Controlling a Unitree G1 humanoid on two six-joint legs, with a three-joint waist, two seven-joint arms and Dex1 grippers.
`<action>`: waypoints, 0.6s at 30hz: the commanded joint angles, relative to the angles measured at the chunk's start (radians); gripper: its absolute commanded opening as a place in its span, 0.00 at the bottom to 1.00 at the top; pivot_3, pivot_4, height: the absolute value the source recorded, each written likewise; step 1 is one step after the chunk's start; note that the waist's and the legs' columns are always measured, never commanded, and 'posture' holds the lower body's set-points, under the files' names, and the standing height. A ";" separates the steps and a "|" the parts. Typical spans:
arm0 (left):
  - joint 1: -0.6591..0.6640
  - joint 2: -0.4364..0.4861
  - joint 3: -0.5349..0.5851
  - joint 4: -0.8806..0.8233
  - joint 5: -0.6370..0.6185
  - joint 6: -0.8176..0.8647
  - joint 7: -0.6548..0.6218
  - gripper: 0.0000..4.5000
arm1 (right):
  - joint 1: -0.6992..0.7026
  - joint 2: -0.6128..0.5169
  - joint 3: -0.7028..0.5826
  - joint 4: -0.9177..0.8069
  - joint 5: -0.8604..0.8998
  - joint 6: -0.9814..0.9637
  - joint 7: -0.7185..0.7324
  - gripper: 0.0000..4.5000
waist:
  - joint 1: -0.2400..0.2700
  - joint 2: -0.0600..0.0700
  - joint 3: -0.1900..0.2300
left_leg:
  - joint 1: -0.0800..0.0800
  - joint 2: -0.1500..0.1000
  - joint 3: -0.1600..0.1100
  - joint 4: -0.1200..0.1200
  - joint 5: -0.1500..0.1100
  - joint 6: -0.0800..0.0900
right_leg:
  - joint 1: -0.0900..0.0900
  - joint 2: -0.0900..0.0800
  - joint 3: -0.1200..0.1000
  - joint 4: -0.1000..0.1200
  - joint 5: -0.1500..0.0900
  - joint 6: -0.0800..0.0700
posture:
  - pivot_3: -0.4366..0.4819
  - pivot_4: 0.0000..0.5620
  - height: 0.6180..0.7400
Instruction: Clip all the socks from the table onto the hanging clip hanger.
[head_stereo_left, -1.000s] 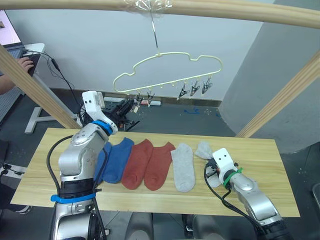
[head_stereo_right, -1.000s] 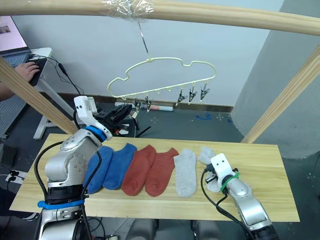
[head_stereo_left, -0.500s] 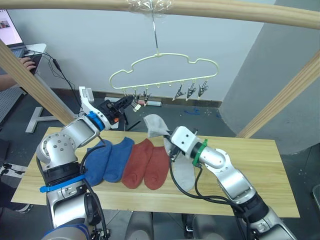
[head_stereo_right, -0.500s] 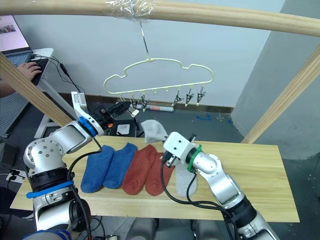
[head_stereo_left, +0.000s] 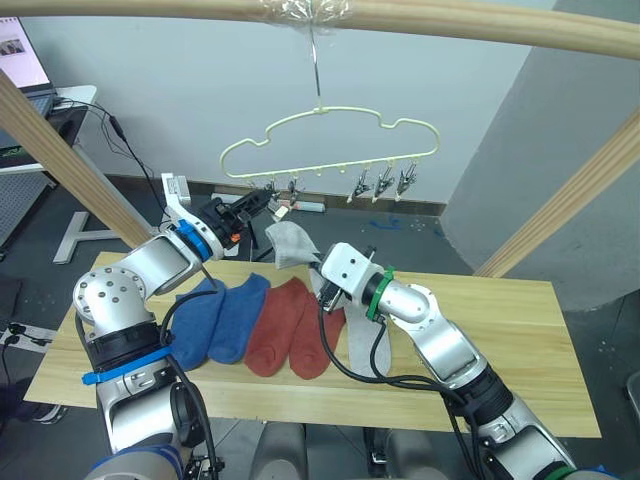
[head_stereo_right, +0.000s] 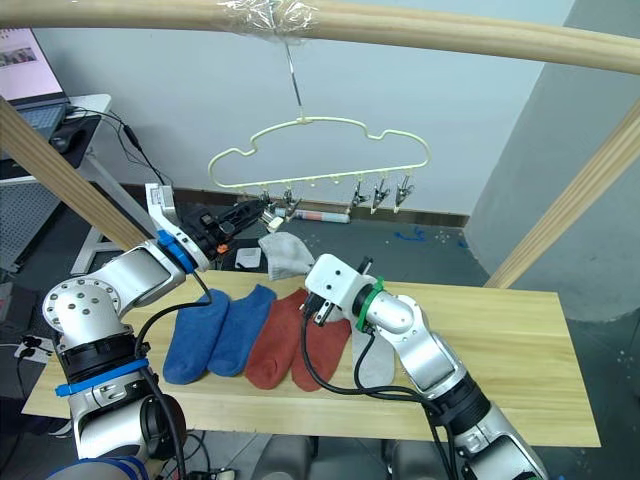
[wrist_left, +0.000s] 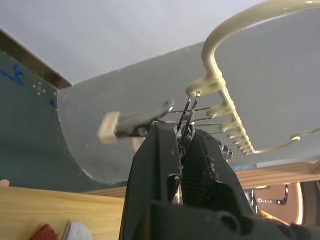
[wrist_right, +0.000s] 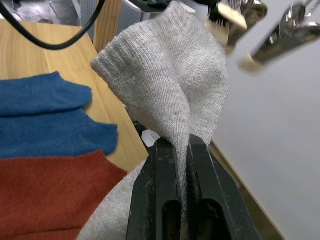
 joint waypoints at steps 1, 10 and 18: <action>0.005 0.012 -0.005 -0.039 -0.036 0.000 -0.005 0.03 | -0.025 0.007 -0.024 -0.021 0.000 -0.021 0.000 0.00 | 0.002 0.000 0.000 | 0.000 0.000 0.000 0.000 0.000 0.000 | 0.000 0.000 0.000 0.000 0.000 0.000 | 0.74 0.39 1.00; 0.018 0.021 -0.022 -0.069 -0.025 -0.026 -0.038 0.03 | -0.038 0.014 -0.021 -0.024 -0.001 -0.019 0.007 0.00 | 0.004 0.000 0.000 | 0.000 0.000 0.000 0.000 0.000 0.000 | 0.000 0.000 0.000 0.000 0.000 0.000 | 0.74 0.39 1.00; 0.053 0.058 -0.038 -0.101 -0.012 -0.052 -0.091 0.51 | -0.032 0.048 -0.021 -0.026 0.038 -0.005 0.027 0.00 | 0.004 0.000 0.000 | 0.000 0.000 0.000 0.000 0.000 0.000 | 0.000 0.000 0.000 0.000 0.000 0.000 | 0.75 0.39 1.00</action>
